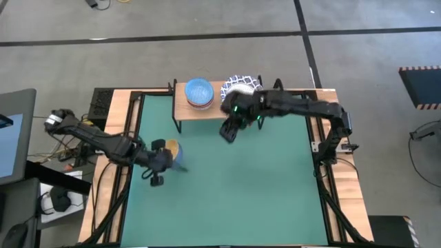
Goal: Place and stack bowls onto a shelf
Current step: Stack the yellow bowl on top of the blue bowl on the shelf
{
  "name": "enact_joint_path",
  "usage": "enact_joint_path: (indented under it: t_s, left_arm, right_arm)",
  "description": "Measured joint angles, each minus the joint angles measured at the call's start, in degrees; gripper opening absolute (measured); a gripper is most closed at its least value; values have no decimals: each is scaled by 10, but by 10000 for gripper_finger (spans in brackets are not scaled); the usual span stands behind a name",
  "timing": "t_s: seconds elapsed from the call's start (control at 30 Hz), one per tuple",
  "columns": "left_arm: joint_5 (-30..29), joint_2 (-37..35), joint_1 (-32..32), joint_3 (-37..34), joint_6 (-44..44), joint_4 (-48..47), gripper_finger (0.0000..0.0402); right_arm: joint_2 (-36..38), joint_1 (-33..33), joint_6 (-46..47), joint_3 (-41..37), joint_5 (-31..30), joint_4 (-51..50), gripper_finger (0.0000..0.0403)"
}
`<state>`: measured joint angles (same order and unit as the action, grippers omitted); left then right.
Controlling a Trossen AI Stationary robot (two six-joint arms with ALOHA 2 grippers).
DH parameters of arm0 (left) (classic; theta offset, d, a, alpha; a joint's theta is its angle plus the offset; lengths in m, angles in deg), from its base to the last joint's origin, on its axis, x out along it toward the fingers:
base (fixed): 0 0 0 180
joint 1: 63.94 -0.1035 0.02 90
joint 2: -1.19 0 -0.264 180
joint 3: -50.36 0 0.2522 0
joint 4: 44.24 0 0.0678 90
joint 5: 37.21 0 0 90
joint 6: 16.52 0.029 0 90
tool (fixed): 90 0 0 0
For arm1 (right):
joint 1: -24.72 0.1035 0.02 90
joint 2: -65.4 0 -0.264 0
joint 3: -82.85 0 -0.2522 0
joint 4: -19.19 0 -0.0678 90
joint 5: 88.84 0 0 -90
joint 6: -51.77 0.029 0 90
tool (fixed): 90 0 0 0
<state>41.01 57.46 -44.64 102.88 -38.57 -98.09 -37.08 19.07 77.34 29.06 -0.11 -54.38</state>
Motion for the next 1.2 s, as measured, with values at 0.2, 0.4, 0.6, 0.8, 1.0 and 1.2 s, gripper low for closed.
enact_joint_path:
  t_s: [0.2, 0.4, 0.6, 0.8, 1.0, 1.2]
  left_arm:
    - [-57, 32, 111, 0, 164, 59, 5]
    - [-70, 114, 169, 2, 374, 119, 8]
    - [-255, 194, 188, 30, 537, 98, 10]
    - [-277, 223, 155, 41, 673, 116, 10]
    - [-246, 245, 122, 47, 737, 127, 11]
    - [-170, 246, 107, 43, 745, 176, 11]
  right_arm:
    - [-1, 63, 73, -98, 13, 142, 234]
    - [0, 115, -25, -171, 19, 298, 234]
    - [-15, 122, 75, -180, -4, 312, 234]
    - [-47, 101, 115, -180, 2, 325, 234]
    - [-71, 85, 113, -181, 27, 313, 234]
    - [-110, 87, 100, -182, 51, 294, 234]
